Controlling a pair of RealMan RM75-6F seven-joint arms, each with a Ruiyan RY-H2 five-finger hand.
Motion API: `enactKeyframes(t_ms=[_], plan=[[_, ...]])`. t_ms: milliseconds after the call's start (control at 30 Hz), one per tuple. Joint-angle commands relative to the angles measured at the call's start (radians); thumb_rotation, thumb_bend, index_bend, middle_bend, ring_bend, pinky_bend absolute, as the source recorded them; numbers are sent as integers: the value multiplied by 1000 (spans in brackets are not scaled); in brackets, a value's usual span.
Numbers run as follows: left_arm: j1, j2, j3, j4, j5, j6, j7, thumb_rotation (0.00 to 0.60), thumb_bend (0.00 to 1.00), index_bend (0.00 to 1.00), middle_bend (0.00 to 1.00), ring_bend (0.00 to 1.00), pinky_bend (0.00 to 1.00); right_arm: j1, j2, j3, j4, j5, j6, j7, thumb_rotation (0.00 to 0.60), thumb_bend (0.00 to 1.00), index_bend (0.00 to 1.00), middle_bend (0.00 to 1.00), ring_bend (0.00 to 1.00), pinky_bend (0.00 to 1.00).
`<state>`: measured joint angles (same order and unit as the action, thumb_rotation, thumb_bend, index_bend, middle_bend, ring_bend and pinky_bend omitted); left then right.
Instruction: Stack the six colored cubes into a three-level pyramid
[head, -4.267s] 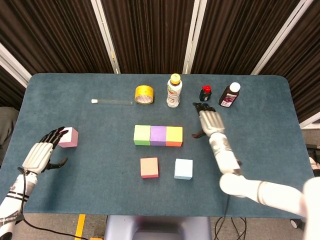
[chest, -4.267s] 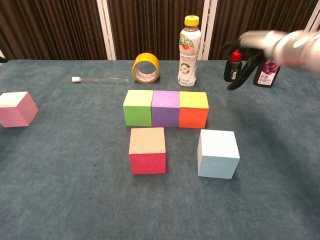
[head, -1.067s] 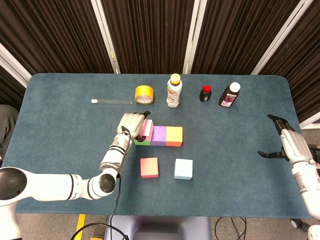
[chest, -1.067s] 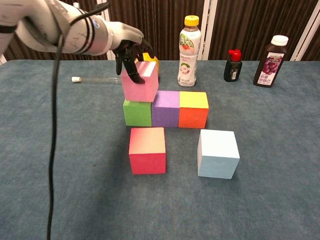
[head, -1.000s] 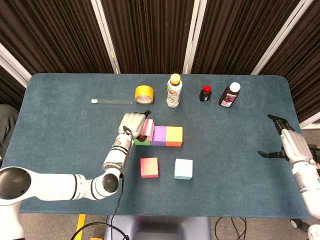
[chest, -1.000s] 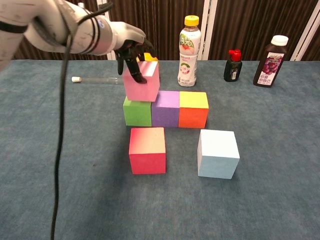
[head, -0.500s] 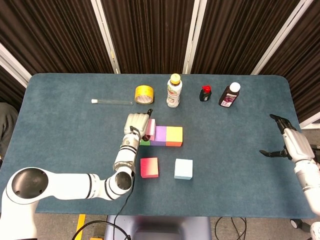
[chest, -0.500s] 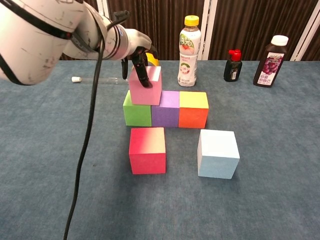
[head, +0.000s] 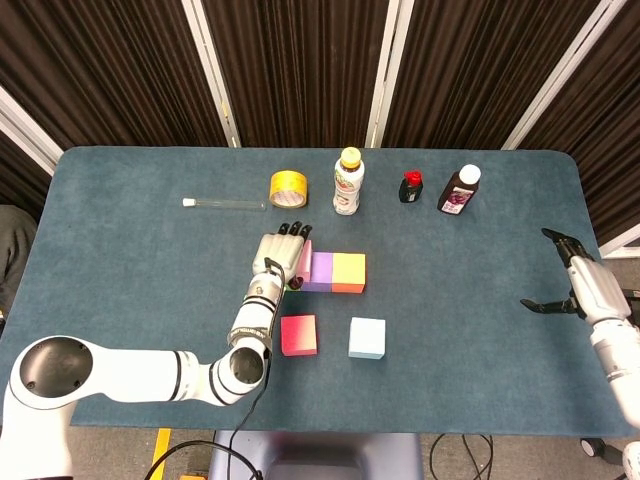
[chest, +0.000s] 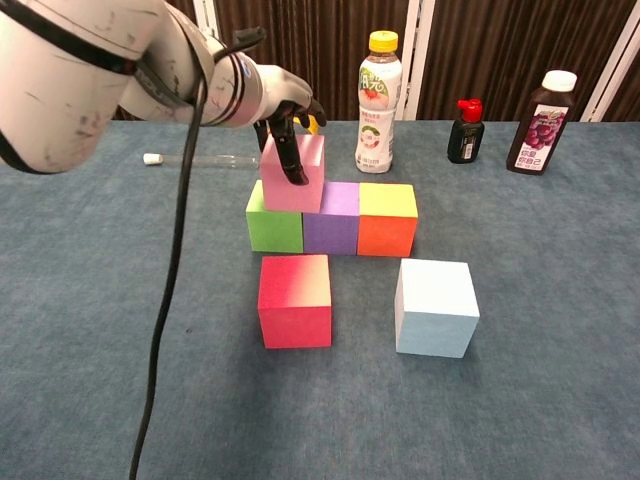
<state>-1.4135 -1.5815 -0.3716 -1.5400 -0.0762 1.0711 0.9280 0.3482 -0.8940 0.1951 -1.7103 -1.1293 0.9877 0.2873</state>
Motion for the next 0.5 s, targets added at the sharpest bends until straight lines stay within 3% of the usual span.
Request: enactKeyframes(t_ms=[33, 167, 500], plan=[[22, 35, 12, -41, 48, -20, -3, 600, 319, 0, 0, 0, 190, -2, 2, 1, -2, -2, 2, 3, 600, 199, 140, 168, 99, 261], [45, 73, 41, -69, 104, -57, -9, 600, 321, 0, 0, 0, 138, -4, 2, 0, -4, -4, 1, 4, 600, 199, 140, 168, 99, 261], [49, 88, 78, -32, 150, -162, -42, 600, 319, 1, 0, 0, 126, -7, 2, 2, -9, 4, 2, 3, 600, 199, 140, 168, 99, 261]])
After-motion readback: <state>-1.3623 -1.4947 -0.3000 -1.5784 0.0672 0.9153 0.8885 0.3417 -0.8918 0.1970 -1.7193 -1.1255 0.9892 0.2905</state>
